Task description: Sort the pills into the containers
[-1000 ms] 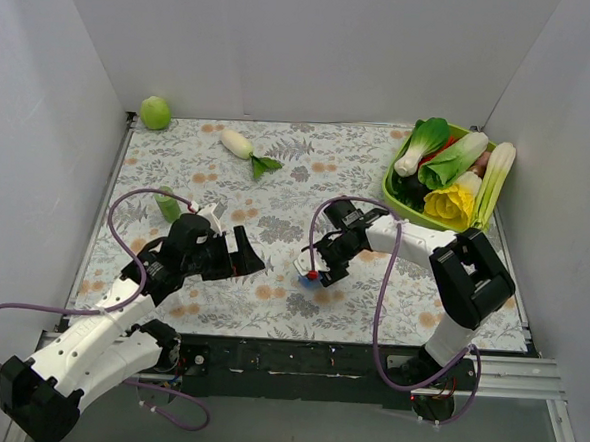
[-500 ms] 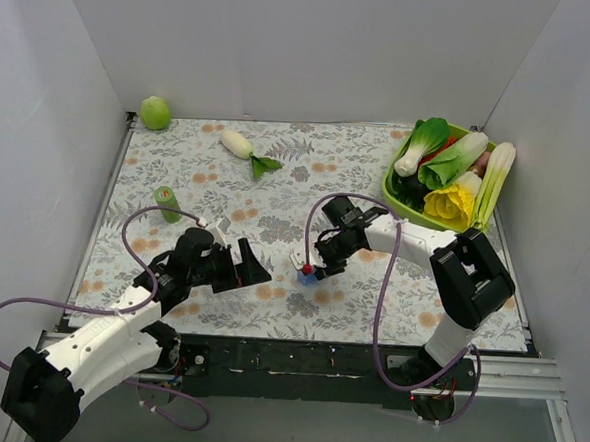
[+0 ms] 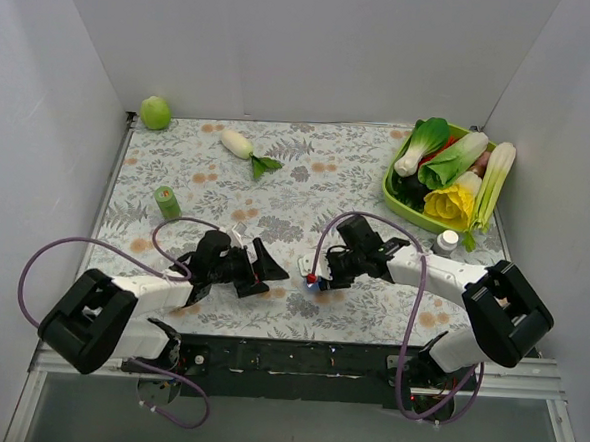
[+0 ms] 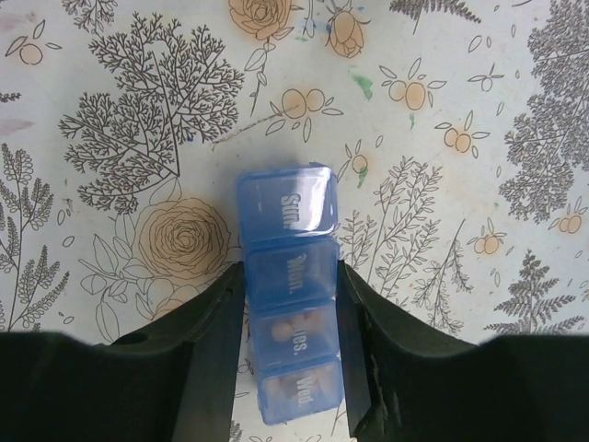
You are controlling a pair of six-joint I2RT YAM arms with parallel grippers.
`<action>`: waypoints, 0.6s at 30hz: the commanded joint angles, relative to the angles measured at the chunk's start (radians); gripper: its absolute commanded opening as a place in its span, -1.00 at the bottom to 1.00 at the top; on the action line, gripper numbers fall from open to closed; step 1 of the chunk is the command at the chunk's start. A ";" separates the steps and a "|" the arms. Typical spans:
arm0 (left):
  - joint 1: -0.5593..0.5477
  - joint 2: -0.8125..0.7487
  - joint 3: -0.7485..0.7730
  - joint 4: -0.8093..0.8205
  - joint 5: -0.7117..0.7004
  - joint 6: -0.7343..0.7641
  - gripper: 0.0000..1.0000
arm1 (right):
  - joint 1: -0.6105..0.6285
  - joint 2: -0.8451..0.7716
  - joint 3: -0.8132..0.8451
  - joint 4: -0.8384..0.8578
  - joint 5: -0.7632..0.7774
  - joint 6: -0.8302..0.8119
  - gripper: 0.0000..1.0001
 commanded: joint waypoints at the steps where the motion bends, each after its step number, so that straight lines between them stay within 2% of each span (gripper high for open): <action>1: -0.023 0.115 0.047 0.196 0.063 -0.061 0.80 | 0.036 -0.026 -0.043 0.156 0.060 0.086 -0.50; 7: -0.080 0.279 0.119 0.196 0.051 -0.089 0.53 | 0.049 -0.026 -0.068 0.235 0.086 0.154 -0.50; 12: -0.117 0.304 0.170 0.058 -0.027 -0.065 0.47 | 0.053 -0.020 -0.066 0.218 0.086 0.163 -0.49; 15: -0.115 0.271 0.167 0.014 -0.076 -0.051 0.45 | 0.053 -0.032 -0.048 0.187 0.066 0.169 -0.35; 18: -0.115 0.209 0.161 -0.051 -0.128 -0.033 0.45 | 0.051 -0.048 -0.023 0.152 0.040 0.174 0.08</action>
